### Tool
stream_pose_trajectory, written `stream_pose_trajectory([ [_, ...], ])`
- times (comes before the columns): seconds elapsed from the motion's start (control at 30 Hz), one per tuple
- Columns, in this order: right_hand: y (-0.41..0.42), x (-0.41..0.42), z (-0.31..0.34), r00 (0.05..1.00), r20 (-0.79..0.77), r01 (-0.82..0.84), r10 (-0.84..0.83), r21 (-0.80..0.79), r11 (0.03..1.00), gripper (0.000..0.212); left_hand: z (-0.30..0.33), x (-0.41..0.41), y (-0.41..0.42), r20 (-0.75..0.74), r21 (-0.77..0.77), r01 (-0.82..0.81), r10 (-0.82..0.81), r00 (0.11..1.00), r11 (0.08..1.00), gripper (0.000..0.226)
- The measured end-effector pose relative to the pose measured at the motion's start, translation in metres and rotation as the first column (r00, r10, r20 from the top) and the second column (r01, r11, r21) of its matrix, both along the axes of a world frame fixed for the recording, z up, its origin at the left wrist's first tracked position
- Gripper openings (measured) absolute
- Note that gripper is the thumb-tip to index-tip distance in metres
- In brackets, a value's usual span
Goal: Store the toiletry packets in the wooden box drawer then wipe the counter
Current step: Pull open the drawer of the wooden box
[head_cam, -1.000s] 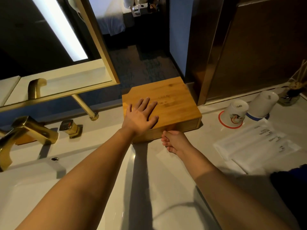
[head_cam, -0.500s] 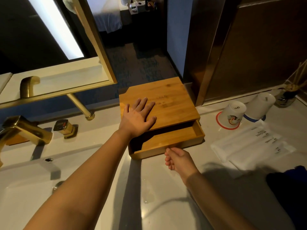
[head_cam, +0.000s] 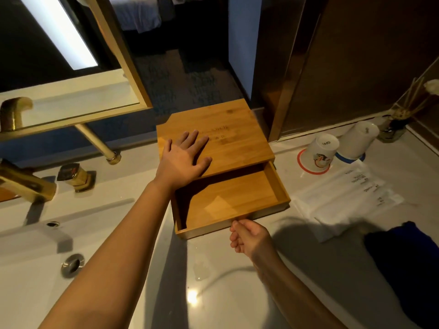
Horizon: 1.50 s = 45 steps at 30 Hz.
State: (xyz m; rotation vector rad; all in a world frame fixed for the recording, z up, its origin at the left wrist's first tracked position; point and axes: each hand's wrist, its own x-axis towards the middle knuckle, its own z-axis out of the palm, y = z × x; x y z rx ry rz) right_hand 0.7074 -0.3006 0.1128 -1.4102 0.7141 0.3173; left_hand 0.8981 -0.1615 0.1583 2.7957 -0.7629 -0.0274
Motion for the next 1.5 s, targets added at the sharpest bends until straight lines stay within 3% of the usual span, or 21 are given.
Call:
stream_pose_trajectory([
  [0.43, -0.003, -0.007, 0.004, 0.999, 0.002, -0.040, 0.040, -0.057, 0.998, 0.024, -0.001, 0.001, 0.000, 0.009, 0.003, 0.003, -0.003, 1.000, 1.000, 0.064],
  [0.63, -0.002, -0.015, 0.008, 0.993, 0.097, -0.050, 0.060, -0.100, 0.994, 0.026, -0.001, 0.000, 0.000, 0.005, 0.005, 0.000, 0.000, 1.000, 1.000, 0.064],
  [0.87, 0.010, -0.033, 0.005, 0.996, 0.092, 0.002, -0.004, 0.016, 1.000, 0.026, 0.000, 0.001, -0.001, 0.002, 0.025, -0.005, 0.005, 1.000, 1.000, 0.065],
  [1.27, 0.004, -0.036, 0.007, 0.999, 0.009, -0.049, 0.048, 0.105, 0.993, 0.026, -0.001, 0.001, 0.000, 0.007, 0.027, -0.002, 0.002, 1.000, 1.000, 0.064],
  [1.43, -0.029, -0.043, 0.022, 0.962, -0.015, -0.270, 0.271, -0.145, 0.952, 0.020, -0.001, 0.001, -0.001, 0.007, 0.033, -0.003, 0.003, 1.000, 0.999, 0.066],
  [1.5, -0.060, -0.044, 0.034, 0.961, -0.012, -0.265, 0.278, -0.346, 0.900, 0.020, -0.001, 0.001, -0.001, 0.010, 0.038, -0.003, 0.003, 1.000, 0.999, 0.066],
])
